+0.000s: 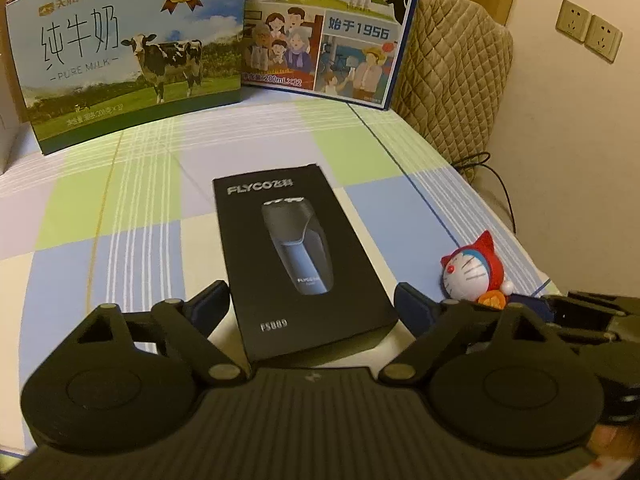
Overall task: Organize objects
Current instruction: 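Lift and carry the shaver box and red toy over the cardboard box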
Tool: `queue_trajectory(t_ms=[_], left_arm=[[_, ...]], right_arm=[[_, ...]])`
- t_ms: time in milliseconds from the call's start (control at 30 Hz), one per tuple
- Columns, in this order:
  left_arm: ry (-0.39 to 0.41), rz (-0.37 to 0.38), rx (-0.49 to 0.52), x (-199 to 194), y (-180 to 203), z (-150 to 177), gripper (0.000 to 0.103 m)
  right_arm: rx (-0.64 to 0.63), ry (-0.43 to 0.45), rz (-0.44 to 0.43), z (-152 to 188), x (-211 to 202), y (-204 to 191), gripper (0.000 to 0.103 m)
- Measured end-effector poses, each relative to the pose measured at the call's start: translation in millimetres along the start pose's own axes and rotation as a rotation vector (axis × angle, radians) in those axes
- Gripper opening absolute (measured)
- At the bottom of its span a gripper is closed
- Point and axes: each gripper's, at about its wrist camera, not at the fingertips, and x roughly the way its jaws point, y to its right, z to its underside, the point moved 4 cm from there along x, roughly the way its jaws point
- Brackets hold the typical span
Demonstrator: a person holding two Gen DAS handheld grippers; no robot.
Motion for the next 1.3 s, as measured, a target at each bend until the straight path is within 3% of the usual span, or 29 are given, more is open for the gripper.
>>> queue_trajectory(t_ms=[167, 467, 600, 800, 967, 1300], left_arm=[[-0.025, -0.019, -0.017, -23.2, -5.6, 19.5, 0.082], [-0.049, -0.037, -0.034, -107.9, -24.5, 103.7, 0.083], [-0.063, -0.044, -0.028, -133.9, -30.8, 125.7, 0.083], [-0.038, -0.051, -0.065, -138.4, -37.0, 118.3, 0.089], [-0.076, -0.077, -0.064, -118.2, -35.7, 108.7, 0.089], [-0.124, -0.109, -0.041, -99.8, -37.0, 100.0, 0.080]], right_arm=[[-0.003, -0.014, -0.021, 2.2, -4.4, -5.0, 0.028], [-0.098, -0.088, -0.131, 25.7, -34.5, -54.5, 0.028], [-0.132, -0.089, -0.154, 40.0, -59.8, -72.3, 0.028], [-0.149, -0.106, -0.116, 55.1, -75.2, -78.2, 0.028], [-0.153, -0.117, -0.083, 55.8, -68.7, -72.8, 0.028], [-0.174, -0.130, -0.090, 55.5, -62.4, -80.8, 0.028]])
